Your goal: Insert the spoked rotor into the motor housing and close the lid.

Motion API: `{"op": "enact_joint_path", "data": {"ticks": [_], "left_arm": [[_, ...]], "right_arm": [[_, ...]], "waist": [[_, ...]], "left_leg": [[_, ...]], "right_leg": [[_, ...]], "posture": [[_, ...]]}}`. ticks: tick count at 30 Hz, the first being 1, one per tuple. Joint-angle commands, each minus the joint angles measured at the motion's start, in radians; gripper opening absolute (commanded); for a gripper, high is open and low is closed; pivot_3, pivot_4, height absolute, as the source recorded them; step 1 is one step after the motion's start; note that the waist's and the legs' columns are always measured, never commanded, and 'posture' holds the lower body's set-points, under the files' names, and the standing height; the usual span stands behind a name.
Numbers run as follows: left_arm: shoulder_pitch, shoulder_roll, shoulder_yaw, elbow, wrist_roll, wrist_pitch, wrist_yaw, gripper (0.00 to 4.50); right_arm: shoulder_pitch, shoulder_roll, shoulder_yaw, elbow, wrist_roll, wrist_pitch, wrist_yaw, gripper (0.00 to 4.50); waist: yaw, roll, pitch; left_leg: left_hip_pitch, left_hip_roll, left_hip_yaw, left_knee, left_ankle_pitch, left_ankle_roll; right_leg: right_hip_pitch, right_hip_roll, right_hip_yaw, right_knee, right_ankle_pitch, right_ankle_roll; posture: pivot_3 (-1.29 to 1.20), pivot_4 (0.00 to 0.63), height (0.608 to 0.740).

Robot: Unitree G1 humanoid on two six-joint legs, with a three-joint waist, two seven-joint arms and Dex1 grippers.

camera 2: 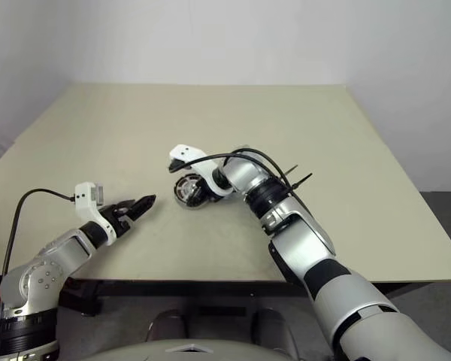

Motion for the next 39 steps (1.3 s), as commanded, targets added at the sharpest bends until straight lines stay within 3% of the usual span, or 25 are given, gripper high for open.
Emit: {"op": "enact_joint_path", "data": {"ticks": [1,2,10,16,19,24,33,39], "left_arm": [[-0.019,0.012,0.02,-0.023,-0.016,-0.012,0.001,4.5],[-0.024,0.013,0.019,-0.019,-0.015,-0.012,0.001,4.5],[-0.066,0.022,-0.009,0.021,-0.005,-0.014,-0.02,4.5],[-0.114,0.034,-0.038,0.066,0.019,-0.027,-0.051,4.5],[-0.136,0.057,-0.052,0.091,0.033,-0.031,-0.075,4.5],[-0.167,0.091,-0.064,0.131,0.041,-0.025,-0.109,4.5],[-0.226,0.099,-0.102,0.201,0.069,-0.026,-0.137,4.5],[-0.232,0.105,-0.101,0.21,0.077,-0.022,-0.149,4.5]], "right_arm": [[-0.029,-0.021,0.061,-0.049,0.001,0.025,0.016,2.58],[-0.034,-0.023,0.064,-0.055,0.007,0.027,0.017,2.93],[-0.139,-0.019,-0.102,-0.147,0.183,0.075,0.028,2.93],[-0.123,-0.057,-0.219,-0.127,0.225,-0.174,-0.065,2.93],[-0.074,-0.125,-0.206,-0.044,0.143,-0.434,-0.172,2.93],[-0.004,-0.249,-0.234,-0.002,0.119,-0.587,-0.217,2.93],[0.112,-0.417,-0.272,-0.065,0.086,-0.703,-0.285,0.02],[0.26,-0.491,-0.213,-0.133,0.051,-0.686,-0.217,0.02]], "waist": [[0.002,0.0,0.0],[0.003,0.0,0.0],[0.007,0.0,0.0],[0.008,0.0,0.0],[0.014,-0.001,-0.001],[0.015,-0.001,0.0],[0.011,-0.001,0.0],[0.012,-0.001,-0.001]], "left_leg": [[0.001,0.0,0.0,0.0,0.0,0.0],[0.002,0.0,0.0,0.0,0.0,0.0],[0.003,0.0,0.0,0.0,0.0,0.0],[0.002,0.0,0.0,-0.001,0.0,0.0],[0.002,0.0,0.0,0.0,0.001,-0.002],[0.001,-0.001,0.0,0.0,0.002,-0.003],[-0.001,-0.001,0.0,0.0,0.002,-0.003],[-0.002,-0.001,0.0,0.001,0.002,-0.003]], "right_leg": [[0.001,0.0,0.0,0.0,0.0,0.0],[0.001,0.0,0.0,0.0,0.0,0.0],[0.003,0.0,0.0,0.0,0.0,0.0],[0.002,0.0,0.0,-0.001,0.0,0.0],[0.003,0.0,-0.001,0.0,0.0,0.0],[0.003,-0.001,-0.001,0.0,0.0,0.0],[0.002,0.0,0.0,0.0,0.0,0.0],[0.003,0.0,0.0,0.0,0.0,0.0]], "posture": [[0.0,0.0,0.74],[0.0,0.0,0.74],[0.0,0.0,0.74],[0.0,0.0,0.74],[0.0,0.0,0.74],[0.0,0.0,0.74],[0.0,0.0,0.74],[0.0,0.0,0.74]]}}
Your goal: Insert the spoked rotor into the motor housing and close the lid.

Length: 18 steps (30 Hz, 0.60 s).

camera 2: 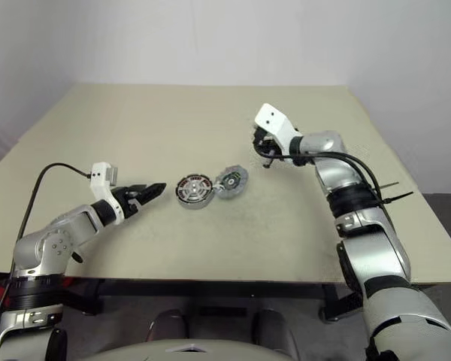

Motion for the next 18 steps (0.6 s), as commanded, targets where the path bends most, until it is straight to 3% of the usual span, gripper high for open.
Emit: {"op": "enact_joint_path", "data": {"ticks": [1,8,18], "left_arm": [[-0.019,0.017,0.008,-0.012,0.006,-0.009,-0.015,4.5],[-0.018,0.022,0.011,-0.018,0.011,-0.004,-0.017,4.5],[0.006,0.022,0.025,-0.041,0.01,-0.001,-0.008,4.5]], "right_arm": [[0.078,-0.039,0.047,-0.074,-0.036,-0.002,0.046,0.02],[0.126,-0.011,0.061,-0.12,-0.033,0.048,0.062,0.02],[0.045,0.088,-0.002,-0.272,0.091,0.254,0.071,0.02]], "waist": [[0.002,0.0,0.0],[-0.005,0.001,0.0],[-0.003,0.001,0.0]], "left_leg": [[0.0,0.0,0.0,0.0,0.0,0.0],[0.001,0.0,0.0,0.0,-0.001,0.002],[0.001,0.0,0.0,0.0,-0.001,0.003]], "right_leg": [[0.0,0.0,0.0,0.0,0.0,0.0],[0.0,0.0,0.0,0.001,0.0,0.0],[0.0,0.0,0.0,0.0,0.0,0.0]], "posture": [[0.0,0.0,0.74],[0.0,0.0,0.74],[0.0,0.0,0.74]]}}
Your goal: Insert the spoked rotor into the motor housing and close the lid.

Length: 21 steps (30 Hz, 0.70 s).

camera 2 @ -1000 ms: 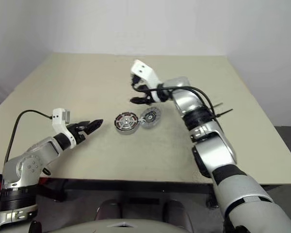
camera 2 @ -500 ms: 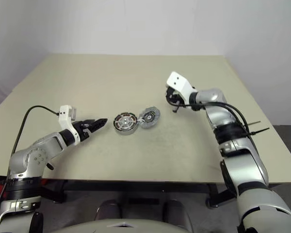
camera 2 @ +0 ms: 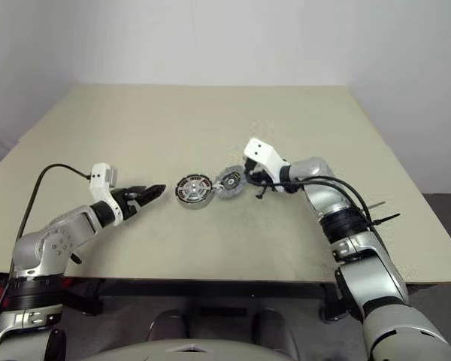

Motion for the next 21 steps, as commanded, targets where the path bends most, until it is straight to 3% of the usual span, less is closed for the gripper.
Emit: {"op": "enact_joint_path", "data": {"ticks": [1,21], "left_arm": [[-0.005,0.013,0.02,-0.04,-0.004,-0.003,0.0,4.5],[-0.002,0.014,0.052,-0.05,-0.006,-0.002,0.017,4.5]], "right_arm": [[-0.049,0.018,-0.044,-0.102,0.06,0.066,0.003,0.02],[-0.057,0.1,-0.01,-0.18,0.083,0.146,-0.043,0.02]], "waist": [[0.001,0.0,0.0],[-0.001,0.0,0.0]], "left_leg": [[0.0,0.0,0.0,0.0,0.0,0.0],[0.001,0.0,0.0,-0.001,0.001,-0.002]], "right_leg": [[0.0,0.0,0.0,0.0,0.0,0.0],[0.0,0.0,0.0,0.0,0.0,0.0]], "posture": [[0.0,0.0,0.74],[0.0,0.0,0.74]]}}
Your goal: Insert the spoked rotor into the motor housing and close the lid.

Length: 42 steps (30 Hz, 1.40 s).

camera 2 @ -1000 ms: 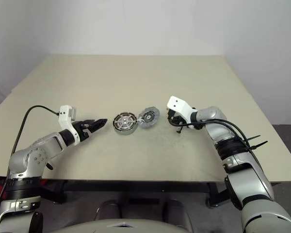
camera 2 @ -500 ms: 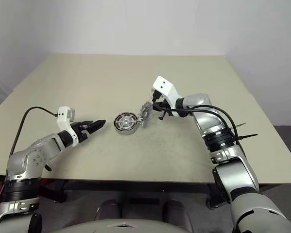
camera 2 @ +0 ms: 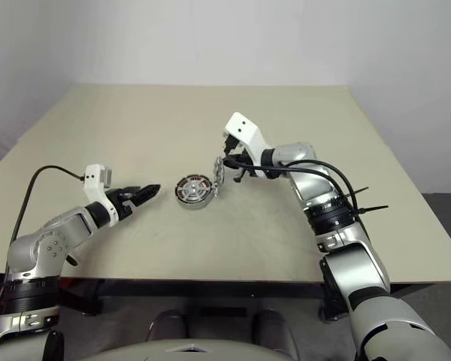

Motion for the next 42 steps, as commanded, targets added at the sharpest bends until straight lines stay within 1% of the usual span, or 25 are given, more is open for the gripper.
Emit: {"op": "enact_joint_path", "data": {"ticks": [1,10,19,34,42], "left_arm": [[-0.009,0.012,0.021,-0.04,-0.005,-0.008,0.004,4.5],[-0.014,0.024,0.053,-0.033,-0.004,-0.013,0.014,4.5],[0.003,0.025,0.086,-0.046,-0.009,-0.016,0.029,4.5],[0.005,0.032,0.128,-0.053,-0.011,-0.013,0.048,4.5],[-0.007,0.049,0.136,-0.045,-0.014,-0.012,0.05,4.5]], "right_arm": [[-0.008,0.023,0.012,-0.058,0.024,0.016,-0.007,0.02],[-0.02,0.103,0.011,-0.057,0.034,0.056,-0.059,0.02],[-0.043,0.185,0.016,0.064,0.019,0.02,-0.127,0.02],[-0.046,0.316,-0.002,0.171,0.055,0.027,-0.198,0.02],[-0.021,0.341,-0.018,0.221,0.062,0.005,-0.232,0.02]], "waist": [[-0.001,0.0,0.0],[0.0,0.0,0.0],[-0.001,0.0,0.0],[-0.001,0.0,0.0],[-0.001,0.0,0.0]], "left_leg": [[0.0,0.0,0.0,0.0,0.0,0.0],[0.001,0.0,0.0,0.0,0.0,0.0],[0.003,0.0,0.0,0.0,0.0,-0.001],[0.003,0.0,0.0,-0.001,0.0,-0.001],[0.003,0.0,0.0,-0.001,0.0,-0.001]], "right_leg": [[0.0,0.0,0.0,0.0,0.0,0.0],[0.0,0.0,0.0,0.0,0.0,0.0],[0.0,0.0,0.0,0.0,0.0,0.0],[0.0,0.0,0.0,0.0,0.0,0.0],[0.0,0.0,0.0,0.0,0.0,0.0]], "posture": [[0.0,0.0,0.74],[0.0,0.0,0.74],[0.0,0.0,0.74],[0.0,0.0,0.74],[0.0,0.0,0.74]]}}
